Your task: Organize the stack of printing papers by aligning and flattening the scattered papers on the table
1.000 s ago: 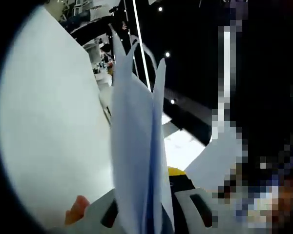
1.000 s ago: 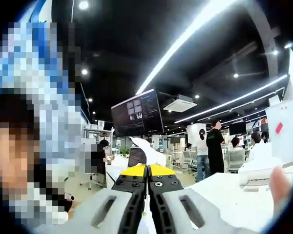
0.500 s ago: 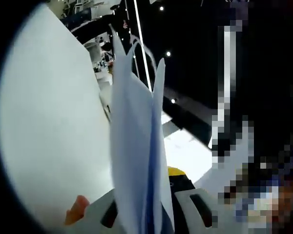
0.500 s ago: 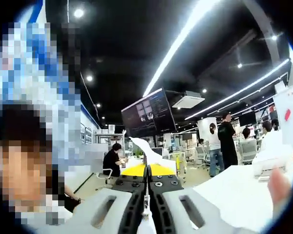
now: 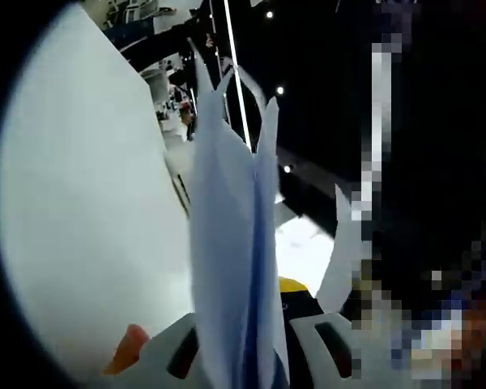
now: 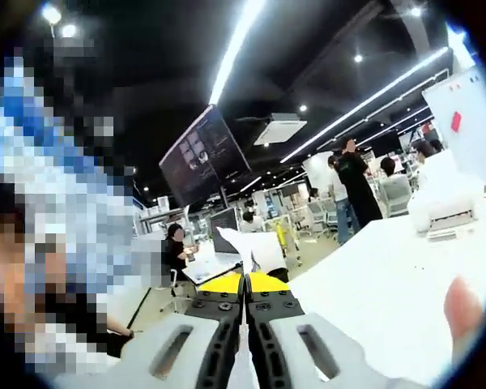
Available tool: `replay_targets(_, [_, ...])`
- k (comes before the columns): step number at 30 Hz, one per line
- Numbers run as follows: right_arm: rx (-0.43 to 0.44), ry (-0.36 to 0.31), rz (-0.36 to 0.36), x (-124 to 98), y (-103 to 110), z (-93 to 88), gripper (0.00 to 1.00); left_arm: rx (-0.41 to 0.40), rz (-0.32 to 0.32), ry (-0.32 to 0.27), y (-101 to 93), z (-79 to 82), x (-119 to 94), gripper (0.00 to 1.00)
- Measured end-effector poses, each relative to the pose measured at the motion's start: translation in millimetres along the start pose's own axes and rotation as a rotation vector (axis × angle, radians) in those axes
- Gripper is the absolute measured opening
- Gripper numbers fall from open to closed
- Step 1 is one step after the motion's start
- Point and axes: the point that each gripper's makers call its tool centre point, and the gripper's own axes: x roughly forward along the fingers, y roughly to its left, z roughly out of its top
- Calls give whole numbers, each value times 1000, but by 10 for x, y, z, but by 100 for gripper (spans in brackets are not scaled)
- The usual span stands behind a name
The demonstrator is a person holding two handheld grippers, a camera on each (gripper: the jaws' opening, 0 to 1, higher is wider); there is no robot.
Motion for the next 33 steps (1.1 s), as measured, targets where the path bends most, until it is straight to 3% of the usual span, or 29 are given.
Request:
replay_targets(5, [6, 20, -26, 45, -104, -93, 0, 4, 1, 3, 8, -13, -2, 6])
replay_targets(17, [-14, 50, -73, 58, -266, -56, 0, 5, 0, 8, -31, -32, 25, 6])
replay_targets(29, [34, 119, -107, 259, -703, -204, 0, -3, 10, 16, 0, -37, 57, 6])
replay_targets(33, [0, 215, -98, 307, -772, -345, 0, -4, 13, 15, 16, -20, 47, 6])
